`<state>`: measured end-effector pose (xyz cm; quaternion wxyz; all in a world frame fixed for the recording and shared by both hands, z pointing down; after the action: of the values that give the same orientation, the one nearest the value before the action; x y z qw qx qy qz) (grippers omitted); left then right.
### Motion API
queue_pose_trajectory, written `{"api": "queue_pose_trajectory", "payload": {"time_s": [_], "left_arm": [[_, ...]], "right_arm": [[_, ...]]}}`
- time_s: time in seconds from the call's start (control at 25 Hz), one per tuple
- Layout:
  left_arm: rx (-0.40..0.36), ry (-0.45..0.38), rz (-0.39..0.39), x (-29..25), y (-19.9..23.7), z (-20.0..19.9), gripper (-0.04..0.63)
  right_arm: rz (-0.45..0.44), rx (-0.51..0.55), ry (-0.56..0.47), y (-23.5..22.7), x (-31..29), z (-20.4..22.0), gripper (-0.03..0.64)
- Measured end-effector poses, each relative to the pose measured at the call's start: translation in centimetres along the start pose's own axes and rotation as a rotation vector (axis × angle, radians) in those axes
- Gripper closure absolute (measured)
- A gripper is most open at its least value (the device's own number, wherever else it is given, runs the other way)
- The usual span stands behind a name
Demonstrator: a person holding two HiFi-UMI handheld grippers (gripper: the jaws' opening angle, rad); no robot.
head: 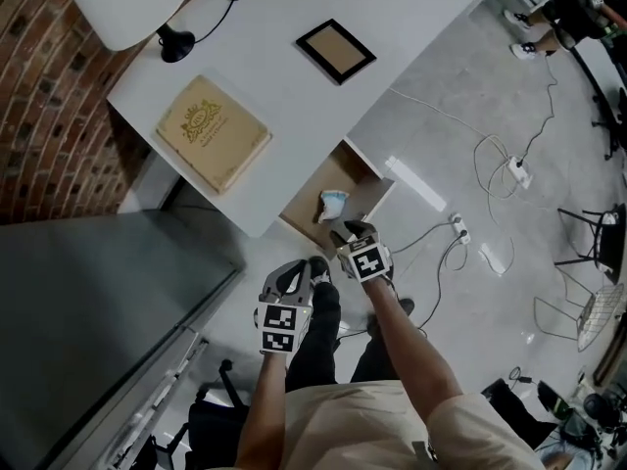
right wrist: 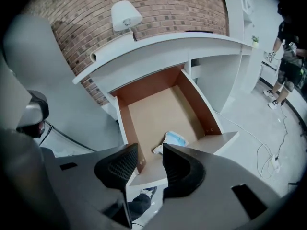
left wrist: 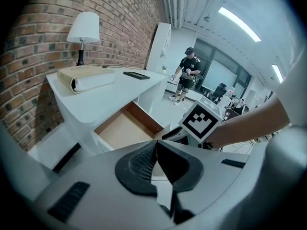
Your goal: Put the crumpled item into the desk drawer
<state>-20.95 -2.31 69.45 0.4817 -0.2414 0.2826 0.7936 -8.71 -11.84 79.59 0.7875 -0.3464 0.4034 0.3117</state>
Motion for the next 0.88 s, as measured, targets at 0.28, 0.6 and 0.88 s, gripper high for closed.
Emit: {"api": "queue_pose_trajectory", "payload": {"time_s": [0.28,0.6,0.88], "left_arm": [[-0.071,-0.017,0.002,2.4,-1.2,-3.4,0.578],[-0.12,-0.058,0.009,4.7,-3.5,-6.8,0.578],[-0.163,-0.066,0.036,6.9,-5.0,-7.9,0.578]], "right_arm": [[-0.006,-0.015,-0.083,2.3,6.5,-0.5,0.433],[-0.001,-0.033,-0.178,4.2,13.8,0.1,0.433],[-0.038,0.037,-0.261,7.1,18.2,-0.4,0.433]]}}
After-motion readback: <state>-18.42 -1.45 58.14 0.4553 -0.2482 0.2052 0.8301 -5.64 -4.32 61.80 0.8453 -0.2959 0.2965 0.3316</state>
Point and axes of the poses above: the fingertips, and each gripper's own axes: x backward along the fingers, y to its left, z out of its underside, the point moved 6 cm from there along x, backward along the fingers, and after that the axes turned 4 degrees about -x, right-handed, at the moved point
